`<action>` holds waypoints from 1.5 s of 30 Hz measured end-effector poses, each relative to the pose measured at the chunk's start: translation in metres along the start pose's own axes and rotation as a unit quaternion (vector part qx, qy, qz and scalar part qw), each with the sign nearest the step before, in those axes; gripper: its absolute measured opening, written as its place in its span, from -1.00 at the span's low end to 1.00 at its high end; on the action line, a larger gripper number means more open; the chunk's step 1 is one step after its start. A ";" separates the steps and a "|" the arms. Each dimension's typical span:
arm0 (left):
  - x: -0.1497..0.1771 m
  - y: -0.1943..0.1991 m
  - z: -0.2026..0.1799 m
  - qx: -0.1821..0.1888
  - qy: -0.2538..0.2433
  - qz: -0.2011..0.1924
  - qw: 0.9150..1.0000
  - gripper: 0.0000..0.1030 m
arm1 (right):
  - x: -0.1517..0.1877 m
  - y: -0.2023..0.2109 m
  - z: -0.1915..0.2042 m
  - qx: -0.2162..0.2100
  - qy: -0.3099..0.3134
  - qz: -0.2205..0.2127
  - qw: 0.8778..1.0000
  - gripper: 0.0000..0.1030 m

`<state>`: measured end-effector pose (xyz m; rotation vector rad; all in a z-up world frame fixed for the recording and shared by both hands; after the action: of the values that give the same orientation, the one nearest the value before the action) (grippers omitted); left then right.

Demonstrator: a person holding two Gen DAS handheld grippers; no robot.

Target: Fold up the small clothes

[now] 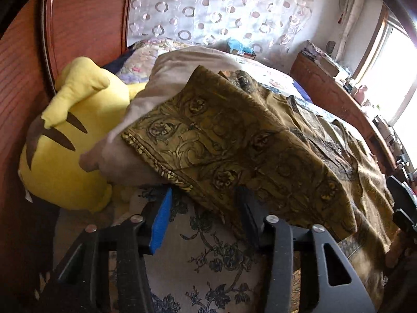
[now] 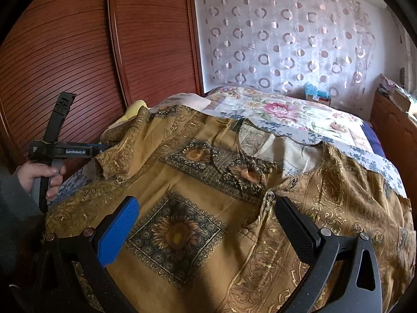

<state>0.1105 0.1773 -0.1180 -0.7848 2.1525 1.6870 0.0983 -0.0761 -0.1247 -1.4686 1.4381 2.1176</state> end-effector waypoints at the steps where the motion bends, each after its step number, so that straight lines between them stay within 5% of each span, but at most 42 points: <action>1: 0.000 0.000 0.001 0.007 0.005 -0.001 1.000 -0.27 | 0.000 0.001 0.000 0.000 -0.001 0.000 1.000 1.00; 7: -0.001 -0.001 0.000 0.029 0.008 0.002 1.000 -0.84 | 0.003 0.000 -0.004 0.002 -0.008 0.002 1.000 1.00; 21: -0.042 0.058 -0.084 0.044 -0.106 -0.092 0.989 -0.88 | 0.007 0.007 -0.022 0.009 -0.029 -0.005 1.000 1.00; 36: -0.053 0.042 -0.183 0.083 -0.202 -0.065 0.974 -0.88 | 0.023 0.017 -0.042 0.028 -0.059 -0.007 0.998 1.00; 38: -0.053 0.040 -0.185 0.086 -0.203 -0.058 0.974 -0.76 | 0.024 0.019 -0.044 0.030 -0.063 -0.008 0.998 1.00; 42: -0.046 0.046 -0.186 0.089 -0.208 -0.058 0.972 -0.18 | 0.024 0.023 -0.042 0.033 -0.068 -0.009 0.997 1.00; 45: -0.043 0.049 -0.185 0.080 -0.210 -0.062 0.972 -0.16 | 0.023 0.024 -0.040 0.035 -0.072 -0.009 0.997 1.00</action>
<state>0.1350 0.0187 -0.0058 -0.4545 1.8749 1.4399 0.0972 -0.1282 -0.1308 -1.2731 1.4247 2.0922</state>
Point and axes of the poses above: each gripper's, at about its wrist camera, not at the fingertips, and y roughly against the way its jaws point, z to its left, x to its underside, the point moved 3 cm from there along -y, roughly the way its jaws point, and after that the axes turned 5 degrees about z, right-handed, at the moved point
